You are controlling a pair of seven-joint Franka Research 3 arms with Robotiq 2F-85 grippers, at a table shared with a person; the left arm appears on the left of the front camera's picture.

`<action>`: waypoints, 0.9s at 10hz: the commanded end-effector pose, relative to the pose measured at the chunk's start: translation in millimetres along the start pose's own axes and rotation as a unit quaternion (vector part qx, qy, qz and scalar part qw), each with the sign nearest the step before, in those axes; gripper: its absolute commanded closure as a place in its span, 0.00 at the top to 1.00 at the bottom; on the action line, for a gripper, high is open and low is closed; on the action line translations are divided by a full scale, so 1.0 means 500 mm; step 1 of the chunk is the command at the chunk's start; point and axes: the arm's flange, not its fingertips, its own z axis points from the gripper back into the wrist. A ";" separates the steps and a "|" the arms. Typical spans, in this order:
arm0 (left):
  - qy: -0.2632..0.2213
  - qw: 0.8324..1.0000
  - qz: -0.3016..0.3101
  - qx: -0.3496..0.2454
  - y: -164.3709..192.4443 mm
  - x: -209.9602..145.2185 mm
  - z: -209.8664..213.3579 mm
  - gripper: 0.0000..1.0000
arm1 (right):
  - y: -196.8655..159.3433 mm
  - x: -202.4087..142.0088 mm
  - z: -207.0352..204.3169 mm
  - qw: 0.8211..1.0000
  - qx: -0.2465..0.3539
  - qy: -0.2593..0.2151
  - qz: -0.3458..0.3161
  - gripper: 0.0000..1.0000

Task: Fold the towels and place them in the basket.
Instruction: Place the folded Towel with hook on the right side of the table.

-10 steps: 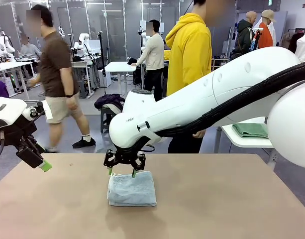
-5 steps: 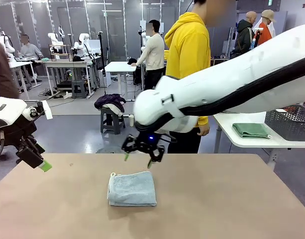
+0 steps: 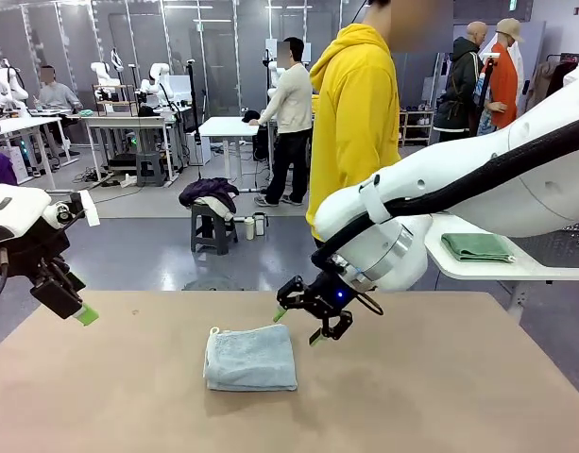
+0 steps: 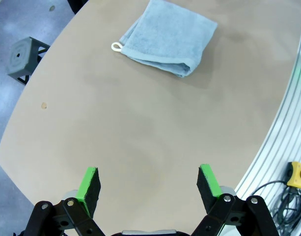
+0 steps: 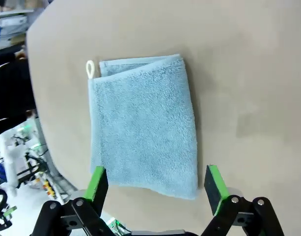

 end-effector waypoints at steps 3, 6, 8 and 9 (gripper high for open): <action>0.004 1.000 0.007 0.007 -0.004 0.001 -0.003 1.00 | -0.062 0.014 -0.043 0.996 0.089 0.022 0.015 1.00; 0.004 1.000 0.007 0.007 -0.004 0.001 -0.003 1.00 | -0.079 0.012 -0.067 0.995 0.095 0.019 0.015 1.00; 0.004 1.000 0.007 0.007 -0.004 0.001 -0.003 1.00 | -0.086 0.012 -0.078 0.995 0.099 0.010 0.013 1.00; 0.004 1.000 0.007 0.007 -0.004 0.001 -0.003 1.00 | -0.089 0.011 -0.085 0.995 0.102 0.008 0.012 1.00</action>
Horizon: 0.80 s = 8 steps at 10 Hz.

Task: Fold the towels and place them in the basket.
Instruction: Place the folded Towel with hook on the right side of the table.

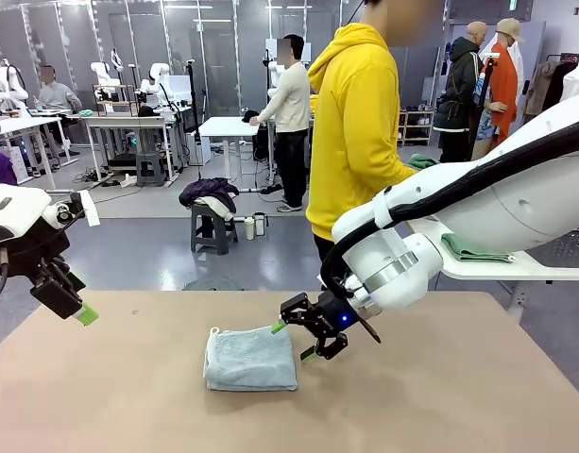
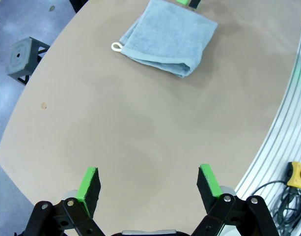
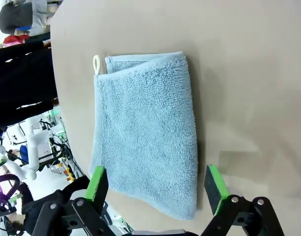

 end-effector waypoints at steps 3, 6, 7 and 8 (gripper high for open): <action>0.004 1.000 0.007 0.007 -0.004 0.001 -0.003 1.00 | -0.019 0.009 -0.042 1.000 0.019 -0.013 0.009 1.00; 0.004 1.000 0.007 0.007 -0.004 0.001 -0.003 1.00 | -0.016 0.008 -0.064 0.999 0.034 -0.016 0.014 1.00; 0.004 1.000 0.007 0.007 -0.004 0.001 -0.003 1.00 | -0.012 0.009 -0.070 0.999 0.038 -0.018 0.012 1.00; 0.004 1.000 0.007 0.007 -0.004 0.001 -0.003 1.00 | -0.008 0.010 -0.074 0.999 0.041 -0.021 0.009 1.00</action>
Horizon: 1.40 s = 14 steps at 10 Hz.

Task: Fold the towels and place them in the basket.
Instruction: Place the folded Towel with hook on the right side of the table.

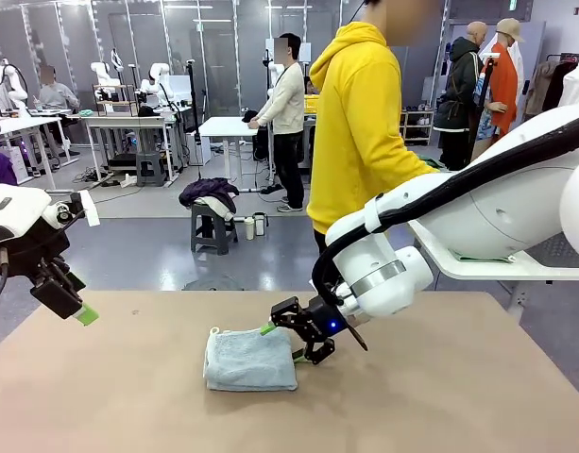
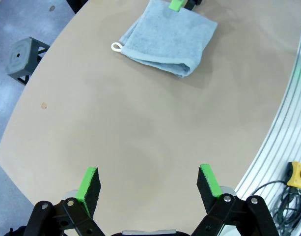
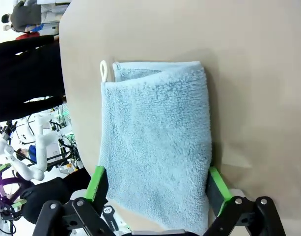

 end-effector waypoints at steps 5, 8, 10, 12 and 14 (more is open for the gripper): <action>0.004 1.000 0.007 0.007 -0.004 0.001 -0.003 1.00 | -0.003 -0.003 -0.025 0.999 0.012 -0.033 0.005 0.00; 0.004 1.000 0.007 0.007 -0.004 0.001 -0.003 1.00 | 0.002 -0.006 -0.033 1.000 0.004 -0.030 0.007 0.00; 0.004 1.000 0.007 0.007 -0.004 0.001 -0.003 1.00 | 0.003 -0.005 -0.030 1.000 0.006 -0.028 0.002 0.00; 0.004 1.000 0.007 0.007 -0.004 0.001 -0.003 1.00 | 0.010 -0.007 -0.025 0.999 0.003 -0.038 -0.008 0.00; 0.004 1.000 0.007 0.007 -0.004 0.001 -0.003 1.00 | 0.008 -0.006 -0.022 1.000 0.002 -0.018 -0.003 0.00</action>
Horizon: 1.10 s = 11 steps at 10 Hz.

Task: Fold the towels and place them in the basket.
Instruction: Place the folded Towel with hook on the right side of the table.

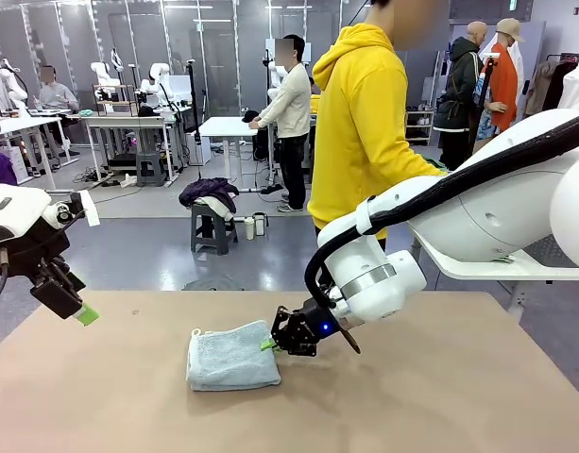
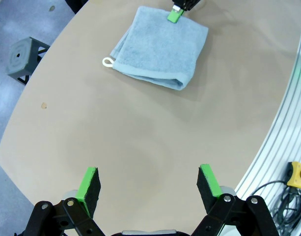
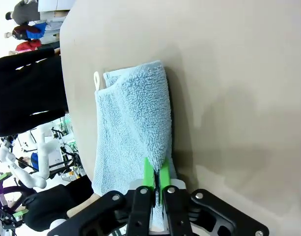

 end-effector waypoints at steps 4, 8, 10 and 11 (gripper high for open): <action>0.004 1.000 0.007 0.007 -0.004 0.001 -0.003 1.00 | 0.000 0.000 0.000 1.000 0.001 0.000 0.005 0.00; 0.004 1.000 0.007 0.007 -0.004 0.001 -0.003 1.00 | 0.003 -0.010 0.079 0.999 -0.021 0.003 0.041 0.05; 0.004 1.000 0.007 0.007 -0.004 0.001 -0.003 1.00 | -0.038 -0.012 0.163 0.999 -0.006 -0.007 0.043 0.05; 0.004 1.000 0.007 0.007 -0.004 0.001 -0.003 1.00 | -0.067 -0.007 0.215 0.999 -0.011 -0.018 0.047 0.05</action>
